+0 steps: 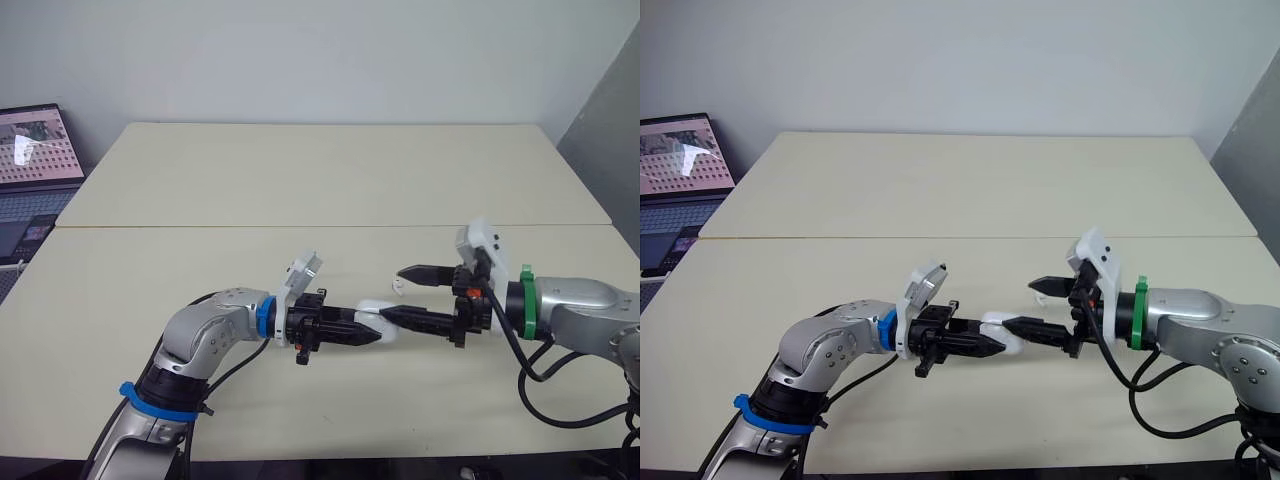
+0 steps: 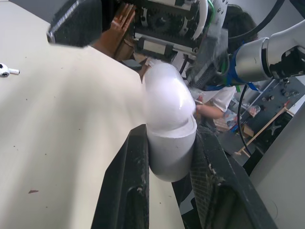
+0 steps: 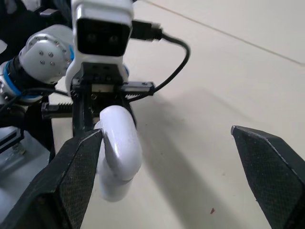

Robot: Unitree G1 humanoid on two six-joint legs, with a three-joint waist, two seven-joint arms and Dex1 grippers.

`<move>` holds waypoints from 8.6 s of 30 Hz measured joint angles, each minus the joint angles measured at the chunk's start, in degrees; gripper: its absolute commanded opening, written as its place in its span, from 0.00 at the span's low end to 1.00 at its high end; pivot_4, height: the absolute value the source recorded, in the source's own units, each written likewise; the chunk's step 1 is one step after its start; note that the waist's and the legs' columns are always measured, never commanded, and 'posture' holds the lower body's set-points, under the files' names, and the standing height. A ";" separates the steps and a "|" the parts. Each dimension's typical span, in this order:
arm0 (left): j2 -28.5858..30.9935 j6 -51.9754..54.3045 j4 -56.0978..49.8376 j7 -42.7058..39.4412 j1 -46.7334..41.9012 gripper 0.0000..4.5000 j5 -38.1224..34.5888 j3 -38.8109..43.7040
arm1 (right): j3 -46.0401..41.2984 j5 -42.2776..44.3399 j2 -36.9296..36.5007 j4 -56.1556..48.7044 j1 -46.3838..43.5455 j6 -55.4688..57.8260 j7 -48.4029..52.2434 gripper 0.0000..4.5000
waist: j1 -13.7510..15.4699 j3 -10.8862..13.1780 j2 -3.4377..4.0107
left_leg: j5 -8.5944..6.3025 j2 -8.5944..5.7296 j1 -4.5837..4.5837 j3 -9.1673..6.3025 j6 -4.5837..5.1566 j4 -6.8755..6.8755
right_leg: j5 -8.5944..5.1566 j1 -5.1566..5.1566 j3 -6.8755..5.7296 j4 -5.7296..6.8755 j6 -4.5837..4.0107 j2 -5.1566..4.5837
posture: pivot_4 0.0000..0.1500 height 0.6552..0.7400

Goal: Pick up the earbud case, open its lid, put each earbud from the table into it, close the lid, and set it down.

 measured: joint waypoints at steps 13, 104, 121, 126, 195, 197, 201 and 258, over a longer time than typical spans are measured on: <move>1.84 -4.72 -0.04 0.26 3.81 0.17 3.02 0.09 | -2.58 -2.05 1.63 1.92 -0.83 -1.24 -2.75 1.00 | -0.01 -0.01 0.01 | 0.00 0.00 0.01 0.02 0.00 0.00 | 0.00 -0.01 0.01 0.01 0.00 0.00 | 1.00 1.00; 3.94 -27.24 -6.70 7.43 17.40 0.17 13.76 3.02 | 10.30 -63.31 -17.90 16.70 19.33 -46.18 55.09 0.78 | 0.02 -0.09 0.14 | -0.01 0.11 0.17 0.21 0.00 0.21 | 0.10 0.10 0.00 0.09 -0.14 0.03 | 1.00 1.00; 3.92 -27.20 -6.00 6.55 16.87 0.17 13.90 2.22 | 21.05 -73.67 -20.17 -4.02 11.16 -12.79 45.70 0.78 | 0.04 -0.09 0.14 | -0.01 0.09 0.08 0.13 -0.01 0.33 | 0.10 0.09 -0.03 0.08 -0.14 0.02 | 1.00 1.00; 3.91 -27.18 -5.93 6.50 16.75 0.17 13.94 2.21 | 23.96 -75.35 -20.18 -4.08 9.87 -12.08 45.25 0.78 | 0.03 -0.09 0.14 | -0.01 0.09 0.07 0.14 -0.01 0.34 | 0.10 0.09 -0.04 0.08 -0.14 0.01 | 1.00 1.00; -32.32 -47.27 18.08 38.99 -0.11 0.17 31.21 -0.55 | -5.64 -33.25 44.65 1.42 5.38 -10.63 -6.14 0.09 | -0.31 -0.13 0.15 | 0.00 -0.02 -0.04 0.35 -0.02 0.47 | 0.17 -0.23 0.08 0.54 -0.11 0.04 | 1.00 1.00; -32.31 -47.24 18.06 38.79 -0.11 0.17 31.20 -0.70 | -5.53 -33.25 44.22 1.84 5.42 -11.59 -6.18 0.09 | -0.31 -0.13 0.15 | 0.00 -0.02 -0.04 0.33 -0.01 0.47 | 0.17 -0.22 0.06 0.54 -0.11 0.04 | 1.00 1.00; -32.19 -47.03 18.04 37.76 -0.09 0.17 30.92 -1.16 | -5.09 -33.22 43.88 2.20 5.75 -12.74 -6.58 0.09 | -0.31 -0.13 0.15 | 0.00 -0.02 -0.04 0.34 -0.02 0.47 | 0.17 -0.23 0.07 0.54 -0.11 0.04 | 1.00 1.00; -27.23 -40.10 12.96 27.10 2.82 0.17 21.73 0.00 | -9.42 -24.28 30.67 3.21 8.03 -16.39 -7.90 1.00 | -0.27 -0.13 0.15 | 0.00 -0.01 -0.06 0.34 0.00 0.46 | 0.17 -0.18 0.07 0.45 -0.11 0.06 | 1.00 1.00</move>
